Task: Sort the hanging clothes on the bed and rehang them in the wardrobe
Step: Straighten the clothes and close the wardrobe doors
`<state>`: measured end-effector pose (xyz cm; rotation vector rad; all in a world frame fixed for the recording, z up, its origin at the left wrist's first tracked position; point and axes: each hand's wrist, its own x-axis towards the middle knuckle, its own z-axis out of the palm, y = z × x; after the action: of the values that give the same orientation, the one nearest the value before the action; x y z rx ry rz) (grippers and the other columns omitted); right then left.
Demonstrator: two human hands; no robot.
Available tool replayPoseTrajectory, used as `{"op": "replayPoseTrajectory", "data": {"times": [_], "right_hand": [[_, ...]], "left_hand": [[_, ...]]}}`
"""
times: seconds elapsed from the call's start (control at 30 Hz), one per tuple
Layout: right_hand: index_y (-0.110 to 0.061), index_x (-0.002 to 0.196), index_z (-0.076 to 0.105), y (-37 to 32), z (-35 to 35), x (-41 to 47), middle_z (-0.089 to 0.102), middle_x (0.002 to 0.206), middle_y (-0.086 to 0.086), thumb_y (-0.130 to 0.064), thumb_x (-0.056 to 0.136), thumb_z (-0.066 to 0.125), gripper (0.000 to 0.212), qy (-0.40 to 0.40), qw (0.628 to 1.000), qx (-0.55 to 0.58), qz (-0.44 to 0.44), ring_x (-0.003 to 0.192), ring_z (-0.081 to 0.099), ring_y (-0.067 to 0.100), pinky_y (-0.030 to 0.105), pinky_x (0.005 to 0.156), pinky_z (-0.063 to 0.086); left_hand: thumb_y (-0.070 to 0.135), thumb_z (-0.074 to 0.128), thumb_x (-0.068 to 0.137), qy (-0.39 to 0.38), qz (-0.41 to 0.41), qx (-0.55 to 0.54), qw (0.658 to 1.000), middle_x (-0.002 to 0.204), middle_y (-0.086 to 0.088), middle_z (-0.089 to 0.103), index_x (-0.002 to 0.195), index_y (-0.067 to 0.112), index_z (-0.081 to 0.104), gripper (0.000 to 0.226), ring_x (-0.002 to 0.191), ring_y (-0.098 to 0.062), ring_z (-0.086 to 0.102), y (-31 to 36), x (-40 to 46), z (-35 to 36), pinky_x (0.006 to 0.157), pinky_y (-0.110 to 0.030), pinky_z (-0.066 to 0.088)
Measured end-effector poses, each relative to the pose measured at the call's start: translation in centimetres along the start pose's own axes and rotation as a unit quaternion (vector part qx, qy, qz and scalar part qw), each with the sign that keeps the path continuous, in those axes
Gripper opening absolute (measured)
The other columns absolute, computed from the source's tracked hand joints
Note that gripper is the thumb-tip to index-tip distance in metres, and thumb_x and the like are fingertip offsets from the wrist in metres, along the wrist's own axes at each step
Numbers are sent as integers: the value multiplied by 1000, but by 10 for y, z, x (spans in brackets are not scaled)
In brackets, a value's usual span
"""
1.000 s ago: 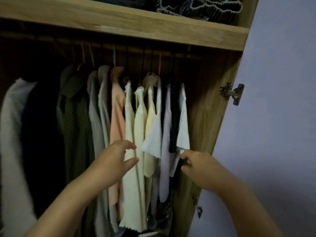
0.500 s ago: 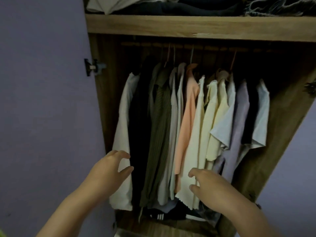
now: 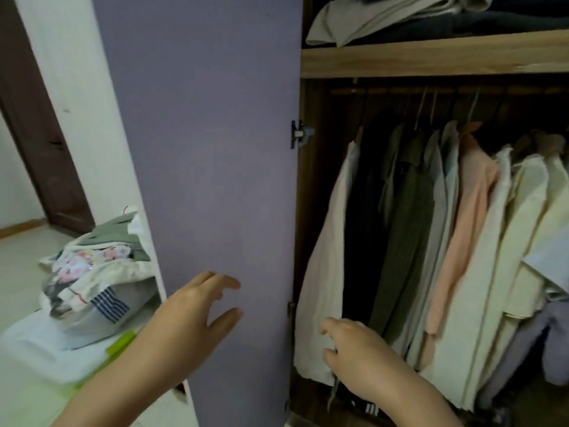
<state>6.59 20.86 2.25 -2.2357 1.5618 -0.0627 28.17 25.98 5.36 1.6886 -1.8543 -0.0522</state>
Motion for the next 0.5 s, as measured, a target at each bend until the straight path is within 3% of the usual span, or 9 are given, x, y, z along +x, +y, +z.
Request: {"op": "replayPoseTrajectory", "data": {"times": [0.07, 0.13, 0.2, 0.23, 0.33, 0.4, 0.43, 0.5], "right_hand": [[-22, 127, 45, -23, 11, 11, 49, 125, -1, -26, 99, 41, 29, 9, 1000, 5, -18, 106, 48, 14, 25, 88, 41], [-22, 124, 46, -46, 21, 23, 50, 124, -1, -26, 98, 43, 27, 26, 999, 11, -42, 109, 48, 17, 30, 93, 43], [-22, 131, 40, -69, 30, 32, 46, 130, 0, -26, 97, 42, 34, 42, 996, 28, -77, 116, 44, 18, 33, 99, 41], [-23, 139, 30, -81, 32, 36, 40, 136, -1, -27, 97, 43, 45, 47, 994, 40, -94, 122, 40, 19, 33, 103, 37], [-31, 148, -2, -115, 38, 45, 16, 153, -6, -33, 94, 52, 77, 49, 986, 98, -127, 138, 25, 18, 33, 111, 26], [-32, 147, -16, -134, 44, 48, -6, 158, -8, -37, 90, 58, 93, 42, 982, 130, -133, 145, 9, 18, 34, 114, 18], [-32, 145, -21, -142, 48, 50, -14, 157, -7, -39, 88, 60, 99, 43, 981, 135, -133, 146, 4, 17, 35, 115, 16], [-31, 142, -28, -153, 57, 54, -22, 156, -6, -44, 86, 61, 106, 62, 980, 140, -131, 146, 4, 17, 33, 115, 18]], "left_hand": [[27, 62, 85, 58, 4, -32, 998, 90, 25, 59, 89, 42, 57, 16, 85, 3, 61, -14, -8, -18, 67, -19, 47], [23, 54, 79, 175, 0, -51, 983, 77, 21, 63, 76, 37, 58, 14, 71, -3, 62, -29, -14, -32, 58, -22, 49], [16, 58, 83, 284, -33, -73, 955, 79, 6, 64, 86, 25, 59, 9, 63, -4, 60, -44, -14, -39, 60, -32, 52], [13, 58, 88, 309, -50, -92, 945, 88, 2, 63, 97, 20, 58, 11, 72, -2, 59, -50, -12, -41, 65, -34, 51], [36, 42, 92, 207, -44, -184, 960, 111, 22, 58, 126, 34, 45, 34, 100, 5, 55, -59, -2, -40, 81, -14, 45], [47, 37, 90, 130, -48, -235, 962, 120, 35, 48, 128, 49, 29, 39, 110, 12, 47, -61, 1, -37, 85, -1, 36], [50, 38, 90, 115, -56, -253, 959, 126, 34, 45, 127, 53, 23, 40, 113, 12, 46, -63, 2, -35, 91, -3, 35], [46, 40, 87, 109, -54, -279, 952, 134, 25, 45, 131, 52, 22, 48, 116, 8, 49, -67, -1, -32, 100, -22, 41]]}}
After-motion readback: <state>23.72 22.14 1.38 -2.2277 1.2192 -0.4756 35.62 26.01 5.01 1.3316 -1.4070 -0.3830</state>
